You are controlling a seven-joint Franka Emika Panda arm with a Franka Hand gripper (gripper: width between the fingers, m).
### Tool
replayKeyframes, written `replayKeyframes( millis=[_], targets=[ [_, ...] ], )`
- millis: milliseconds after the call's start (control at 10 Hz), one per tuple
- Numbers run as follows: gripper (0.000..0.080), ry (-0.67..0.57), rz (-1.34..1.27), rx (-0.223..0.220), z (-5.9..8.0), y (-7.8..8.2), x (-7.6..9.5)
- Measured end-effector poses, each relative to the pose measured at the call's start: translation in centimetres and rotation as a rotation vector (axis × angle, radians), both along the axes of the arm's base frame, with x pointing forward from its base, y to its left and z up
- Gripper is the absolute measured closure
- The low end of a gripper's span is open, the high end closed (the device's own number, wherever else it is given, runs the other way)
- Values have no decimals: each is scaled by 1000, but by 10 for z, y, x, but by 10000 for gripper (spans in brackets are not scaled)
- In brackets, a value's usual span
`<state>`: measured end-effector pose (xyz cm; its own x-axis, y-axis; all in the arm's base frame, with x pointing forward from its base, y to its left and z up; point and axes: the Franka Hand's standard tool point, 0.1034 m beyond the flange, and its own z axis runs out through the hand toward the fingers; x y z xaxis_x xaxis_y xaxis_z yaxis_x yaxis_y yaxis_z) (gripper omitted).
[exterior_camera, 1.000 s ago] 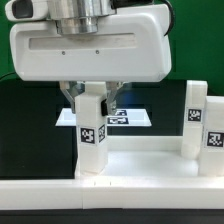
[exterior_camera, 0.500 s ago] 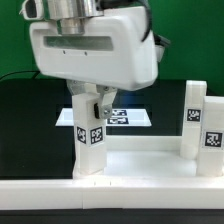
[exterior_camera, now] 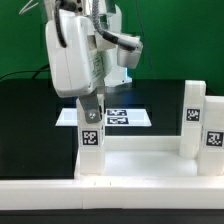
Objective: Assemble desk
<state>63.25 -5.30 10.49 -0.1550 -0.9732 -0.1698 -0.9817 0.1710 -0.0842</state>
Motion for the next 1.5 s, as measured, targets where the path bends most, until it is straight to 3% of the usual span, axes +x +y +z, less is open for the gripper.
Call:
replayKeyframes(
  millis=[100, 200, 300, 500, 900, 1000, 1100, 1400, 1500],
  targets=[
    [427, -2, 21, -3, -1, 0, 0],
    [287, -2, 27, -3, -1, 1, 0],
    [193, -12, 255, -32, 1, 5, 0],
    [159, -62, 569, -60, 2, 9, -1],
    [151, -94, 812, -89, 1, 6, -2],
    [151, -101, 1013, -128, 2, 1, -2],
    [151, -106, 1353, -210, 5, -3, 2],
    [180, -110, 1360, -221, 3, -3, 4],
    [360, -109, 1355, -220, 3, -4, 4]
  ],
)
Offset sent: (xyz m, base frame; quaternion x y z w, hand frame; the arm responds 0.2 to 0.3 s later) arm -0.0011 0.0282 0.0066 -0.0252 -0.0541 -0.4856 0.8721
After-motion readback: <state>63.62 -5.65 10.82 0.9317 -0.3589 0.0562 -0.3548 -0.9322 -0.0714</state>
